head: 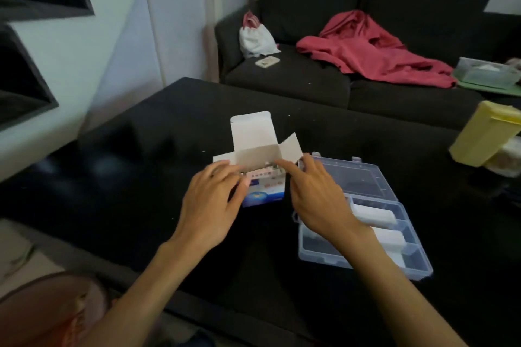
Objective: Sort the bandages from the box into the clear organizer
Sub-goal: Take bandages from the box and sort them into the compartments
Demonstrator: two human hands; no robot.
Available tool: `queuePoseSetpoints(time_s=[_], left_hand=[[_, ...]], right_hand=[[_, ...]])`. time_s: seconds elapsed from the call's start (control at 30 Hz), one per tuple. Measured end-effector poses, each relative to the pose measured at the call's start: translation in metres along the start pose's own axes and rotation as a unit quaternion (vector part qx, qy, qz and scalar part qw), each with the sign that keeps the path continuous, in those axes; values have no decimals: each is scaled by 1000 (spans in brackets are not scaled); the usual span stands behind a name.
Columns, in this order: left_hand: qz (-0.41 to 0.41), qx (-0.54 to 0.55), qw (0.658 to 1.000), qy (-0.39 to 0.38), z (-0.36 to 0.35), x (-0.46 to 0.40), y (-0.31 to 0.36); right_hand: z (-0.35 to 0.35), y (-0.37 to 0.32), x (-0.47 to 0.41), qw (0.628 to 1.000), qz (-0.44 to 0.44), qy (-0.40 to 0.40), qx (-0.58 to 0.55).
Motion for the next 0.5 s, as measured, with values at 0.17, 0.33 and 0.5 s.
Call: queuePoseSetpoints(time_s=[0.17, 0.33, 0.5], left_hand=[[114, 214, 964, 110, 18, -2, -3], [233, 362, 893, -132, -9, -18, -19], [212, 369, 883, -196, -8, -21, -19]], right_hand=[[-1, 5, 19, 998, -15, -18, -59], [-2, 10, 30, 993, -26, -81, -84], [54, 1, 19, 979, -24, 71, -187]])
Point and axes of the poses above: each hand's wrist, its own x-axis away from the middle knuckle, its own z-axis out of the back of the hand, y = z × x, the point moved 6 cm from there along -x, towards the middle knuckle, and after that the axes turned 9 degrees about -y, right-handed, at the moved point
